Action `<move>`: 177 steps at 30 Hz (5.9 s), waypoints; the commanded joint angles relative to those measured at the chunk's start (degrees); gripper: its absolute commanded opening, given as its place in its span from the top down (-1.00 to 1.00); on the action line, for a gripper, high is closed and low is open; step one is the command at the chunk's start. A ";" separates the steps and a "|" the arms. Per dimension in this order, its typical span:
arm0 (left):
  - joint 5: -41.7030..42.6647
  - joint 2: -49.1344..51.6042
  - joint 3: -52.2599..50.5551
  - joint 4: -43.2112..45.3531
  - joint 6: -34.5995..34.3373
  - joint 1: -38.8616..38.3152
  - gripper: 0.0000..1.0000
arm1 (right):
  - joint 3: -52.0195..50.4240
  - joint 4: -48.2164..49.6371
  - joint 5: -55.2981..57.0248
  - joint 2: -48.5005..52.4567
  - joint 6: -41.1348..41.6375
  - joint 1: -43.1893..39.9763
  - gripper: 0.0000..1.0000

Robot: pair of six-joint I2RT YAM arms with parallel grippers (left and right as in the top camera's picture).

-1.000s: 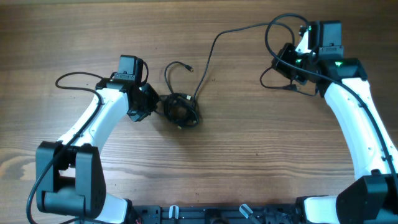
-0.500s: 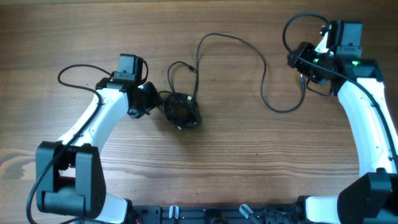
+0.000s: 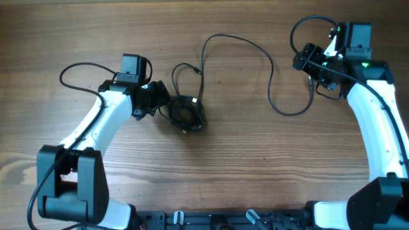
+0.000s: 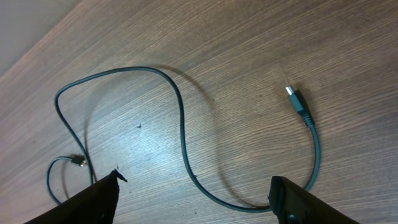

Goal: Untangle cables

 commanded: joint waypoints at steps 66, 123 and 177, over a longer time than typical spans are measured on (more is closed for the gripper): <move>-0.15 4.76 -0.28 11.34 9.55 -13.53 -0.54 | 0.76 -2.19 1.51 -0.35 -1.16 -0.17 -0.64; -17.86 0.85 1.07 3.91 1.66 -14.53 0.35 | 0.76 -2.78 -3.65 -0.35 -5.49 -0.17 -0.66; 12.41 -26.16 5.11 2.67 -20.61 0.52 0.92 | 0.33 26.16 -22.29 15.28 3.58 38.18 -0.21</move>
